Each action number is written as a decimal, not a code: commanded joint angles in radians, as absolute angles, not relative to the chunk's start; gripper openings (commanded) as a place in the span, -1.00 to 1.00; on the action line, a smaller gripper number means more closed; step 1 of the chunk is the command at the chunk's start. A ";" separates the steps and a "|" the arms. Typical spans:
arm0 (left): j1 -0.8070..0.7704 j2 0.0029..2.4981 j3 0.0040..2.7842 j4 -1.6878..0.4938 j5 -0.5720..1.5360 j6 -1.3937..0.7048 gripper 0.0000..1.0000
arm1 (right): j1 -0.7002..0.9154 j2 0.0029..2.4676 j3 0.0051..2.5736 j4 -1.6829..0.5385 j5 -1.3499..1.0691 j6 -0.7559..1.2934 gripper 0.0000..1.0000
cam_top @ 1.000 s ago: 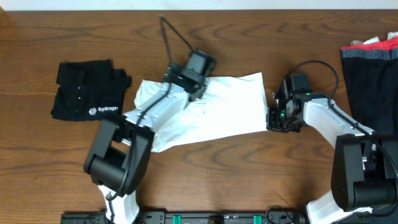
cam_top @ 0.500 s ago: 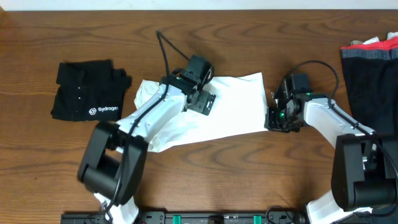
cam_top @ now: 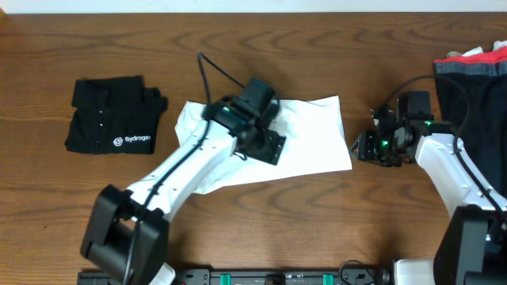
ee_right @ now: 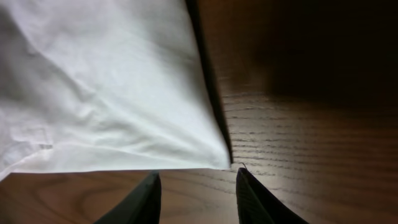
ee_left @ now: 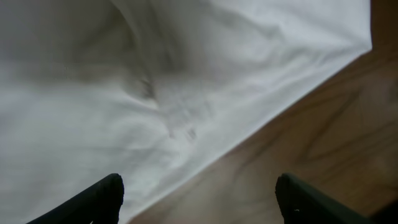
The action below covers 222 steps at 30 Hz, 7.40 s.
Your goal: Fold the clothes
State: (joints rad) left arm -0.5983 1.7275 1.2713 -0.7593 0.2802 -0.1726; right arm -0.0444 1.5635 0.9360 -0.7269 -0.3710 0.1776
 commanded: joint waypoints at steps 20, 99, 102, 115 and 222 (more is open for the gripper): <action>-0.684 1.915 1.246 -0.609 0.089 -0.540 0.60 | -0.058 1.551 0.948 -0.748 -0.381 0.167 -0.22; -0.583 2.015 1.260 -0.252 -0.034 -0.105 0.06 | 0.060 1.760 0.944 -0.598 -0.288 0.224 -0.43; -0.583 2.030 1.260 -0.249 -0.035 -0.104 -0.10 | 0.060 1.762 0.935 -0.597 -0.279 0.224 -0.68; -0.554 2.033 1.261 -0.280 -0.038 -0.097 -0.82 | 0.059 1.762 0.873 -0.630 -0.066 0.224 -0.98; -0.468 2.037 1.274 -0.133 0.352 -0.144 -0.39 | 0.119 1.915 0.928 -0.362 -0.258 0.318 -0.87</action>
